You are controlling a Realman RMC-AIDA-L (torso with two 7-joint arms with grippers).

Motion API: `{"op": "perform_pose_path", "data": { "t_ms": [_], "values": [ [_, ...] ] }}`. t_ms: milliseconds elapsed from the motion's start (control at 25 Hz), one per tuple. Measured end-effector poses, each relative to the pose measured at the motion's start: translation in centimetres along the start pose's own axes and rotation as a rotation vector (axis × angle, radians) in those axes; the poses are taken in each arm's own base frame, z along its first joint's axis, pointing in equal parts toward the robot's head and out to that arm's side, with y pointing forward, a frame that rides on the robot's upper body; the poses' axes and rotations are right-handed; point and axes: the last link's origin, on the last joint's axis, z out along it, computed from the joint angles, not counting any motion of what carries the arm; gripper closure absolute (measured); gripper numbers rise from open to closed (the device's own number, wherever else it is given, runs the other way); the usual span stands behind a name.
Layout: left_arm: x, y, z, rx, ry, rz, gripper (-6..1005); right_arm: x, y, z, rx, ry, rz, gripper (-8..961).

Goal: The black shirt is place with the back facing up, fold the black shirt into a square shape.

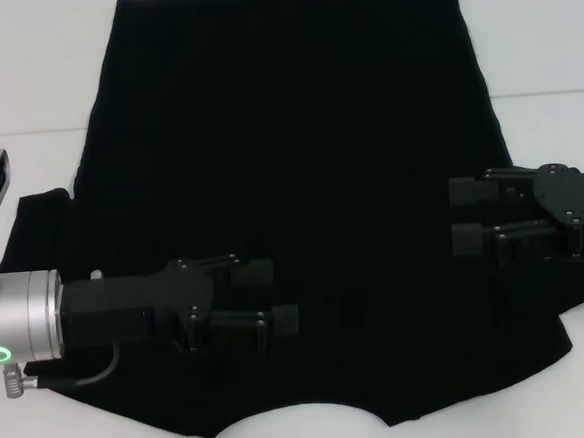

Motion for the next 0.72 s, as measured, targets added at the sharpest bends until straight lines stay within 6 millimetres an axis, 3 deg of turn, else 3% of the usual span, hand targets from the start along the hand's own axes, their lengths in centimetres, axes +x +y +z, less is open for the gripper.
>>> {"op": "perform_pose_path", "data": {
  "t_ms": [720],
  "values": [
    [0.13,-0.56,-0.45,0.043,0.011,-0.008,92,0.1,0.05,0.15,-0.004,-0.002,0.002,38]
  ]
}}
